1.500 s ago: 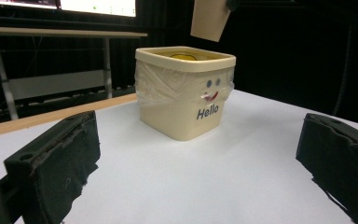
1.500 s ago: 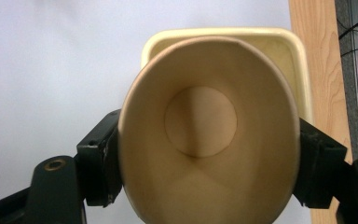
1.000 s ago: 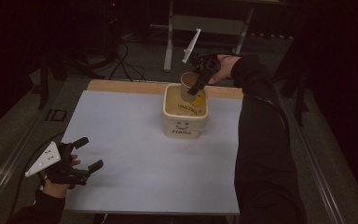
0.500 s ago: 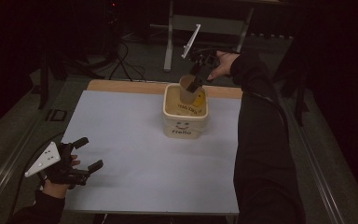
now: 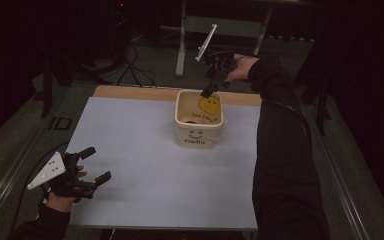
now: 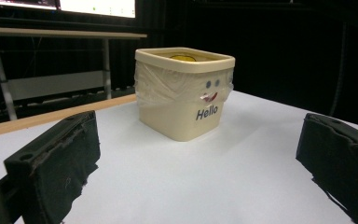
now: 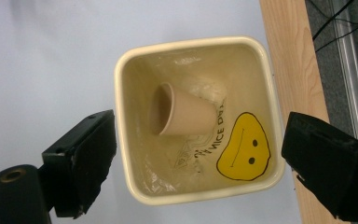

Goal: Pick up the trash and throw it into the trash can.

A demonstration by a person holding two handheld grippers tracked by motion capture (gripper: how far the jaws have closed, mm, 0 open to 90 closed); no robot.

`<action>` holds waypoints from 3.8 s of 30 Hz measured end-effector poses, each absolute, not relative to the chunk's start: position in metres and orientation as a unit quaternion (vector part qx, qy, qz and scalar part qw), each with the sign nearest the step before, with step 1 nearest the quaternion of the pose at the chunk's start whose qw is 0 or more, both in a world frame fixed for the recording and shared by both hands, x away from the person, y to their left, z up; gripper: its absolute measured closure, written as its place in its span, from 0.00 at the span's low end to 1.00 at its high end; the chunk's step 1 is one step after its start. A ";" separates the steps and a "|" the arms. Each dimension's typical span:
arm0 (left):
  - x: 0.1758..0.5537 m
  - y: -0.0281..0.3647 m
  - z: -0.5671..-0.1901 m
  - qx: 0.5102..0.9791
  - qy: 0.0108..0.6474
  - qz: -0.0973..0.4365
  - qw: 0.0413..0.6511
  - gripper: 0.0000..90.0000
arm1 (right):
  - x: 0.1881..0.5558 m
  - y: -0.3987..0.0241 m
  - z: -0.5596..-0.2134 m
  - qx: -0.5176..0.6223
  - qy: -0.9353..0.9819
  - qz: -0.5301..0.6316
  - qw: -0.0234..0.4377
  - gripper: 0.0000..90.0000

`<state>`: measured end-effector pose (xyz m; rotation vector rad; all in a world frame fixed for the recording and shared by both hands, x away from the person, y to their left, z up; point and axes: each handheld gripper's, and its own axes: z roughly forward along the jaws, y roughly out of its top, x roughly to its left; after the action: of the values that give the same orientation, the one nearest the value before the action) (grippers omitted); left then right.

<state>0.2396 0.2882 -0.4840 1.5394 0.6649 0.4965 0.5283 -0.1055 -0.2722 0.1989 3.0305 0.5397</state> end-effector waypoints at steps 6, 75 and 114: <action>0.240 0.288 -0.484 0.676 0.290 0.217 0.642 0.01 | 0.524 -0.108 -0.275 0.063 0.983 0.169 0.025 0.11; 0.246 0.280 -0.484 0.685 0.286 0.214 0.634 0.01 | 0.423 -0.205 -0.349 0.072 0.964 0.257 0.003 0.12; 0.246 0.280 -0.483 0.686 0.284 0.214 0.635 0.01 | 0.372 -0.232 -0.435 0.113 0.941 0.318 -0.018 0.12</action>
<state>0.2460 0.2796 -0.4835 1.5672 0.6489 0.4898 0.3723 -0.2318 -0.4347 0.3597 2.9907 1.0088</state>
